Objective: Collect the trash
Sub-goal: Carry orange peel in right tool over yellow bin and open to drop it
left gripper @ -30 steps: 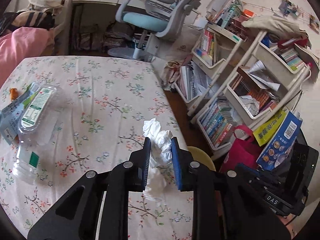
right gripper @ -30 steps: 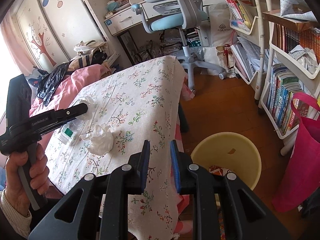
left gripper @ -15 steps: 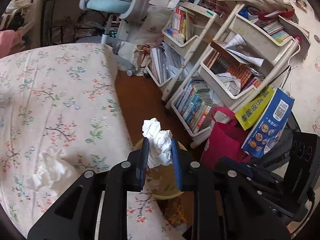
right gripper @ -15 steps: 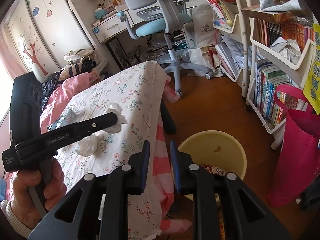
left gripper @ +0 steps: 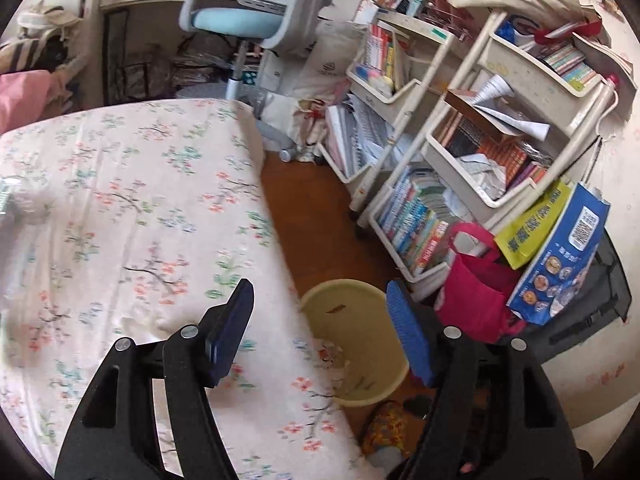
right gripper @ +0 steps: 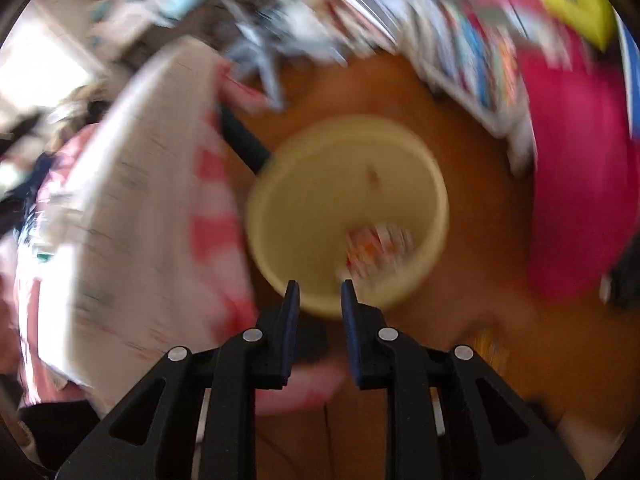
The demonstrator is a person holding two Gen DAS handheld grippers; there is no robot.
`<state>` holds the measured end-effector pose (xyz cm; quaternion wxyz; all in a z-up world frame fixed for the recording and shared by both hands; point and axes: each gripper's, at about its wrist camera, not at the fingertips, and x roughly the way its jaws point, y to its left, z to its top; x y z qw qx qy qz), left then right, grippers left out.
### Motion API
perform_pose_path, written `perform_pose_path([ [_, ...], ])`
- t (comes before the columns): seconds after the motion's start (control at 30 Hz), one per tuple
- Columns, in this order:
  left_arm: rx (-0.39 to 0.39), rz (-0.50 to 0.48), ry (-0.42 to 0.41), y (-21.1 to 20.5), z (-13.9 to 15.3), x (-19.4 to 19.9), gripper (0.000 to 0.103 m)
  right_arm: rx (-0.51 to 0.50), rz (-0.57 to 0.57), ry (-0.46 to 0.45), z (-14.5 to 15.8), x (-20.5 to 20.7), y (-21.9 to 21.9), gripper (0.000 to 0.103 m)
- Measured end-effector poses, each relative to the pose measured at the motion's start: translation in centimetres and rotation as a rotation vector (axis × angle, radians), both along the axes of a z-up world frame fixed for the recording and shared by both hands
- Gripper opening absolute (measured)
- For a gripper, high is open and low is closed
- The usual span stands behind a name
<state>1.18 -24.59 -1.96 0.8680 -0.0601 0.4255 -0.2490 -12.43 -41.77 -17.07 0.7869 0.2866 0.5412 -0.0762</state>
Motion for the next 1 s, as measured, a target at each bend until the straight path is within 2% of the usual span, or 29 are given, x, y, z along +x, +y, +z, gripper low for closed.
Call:
perform_pose_path([
  [0.1,-0.018,0.037,0.010,2.1,0.5,0.5,0.066,0.046,-0.038,0.146,-7.2,-1.5,2.0,0.022],
  [0.2,-0.012,0.059,0.018,3.8,0.6,0.7,0.067,0.037,-0.052,0.265,-13.6,-1.8,3.0,0.022],
  [0.3,0.004,0.066,0.028,5.2,0.7,0.7,0.067,0.075,-0.135,0.350,-19.3,-2.3,2.9,0.022],
  [0.4,0.021,0.078,0.037,6.7,1.0,0.7,0.067,0.077,-0.171,0.399,-23.0,-2.8,2.8,0.023],
  [0.63,0.018,0.064,0.047,8.9,1.2,0.4,0.070,0.053,-0.194,0.421,-27.3,-2.8,3.2,0.026],
  [0.77,0.035,0.046,0.050,9.1,1.1,0.3,0.070,-0.024,-0.180,0.438,-28.3,-2.4,3.9,0.033],
  [0.83,0.037,0.040,0.054,9.2,1.1,0.2,0.070,-0.071,-0.168,0.452,-28.7,-2.7,4.3,0.033],
  [0.9,0.038,0.036,0.055,9.2,1.1,0.1,0.070,-0.075,-0.174,0.484,-29.8,-3.3,4.3,0.032],
  [0.93,0.038,0.035,0.055,9.2,1.1,0.0,0.070,-0.089,-0.198,0.473,-29.9,-3.7,4.1,0.028],
  [1.0,0.034,0.034,0.055,9.4,1.2,-0.1,0.070,-0.102,-0.198,0.470,-30.1,-3.9,3.8,0.028],
])
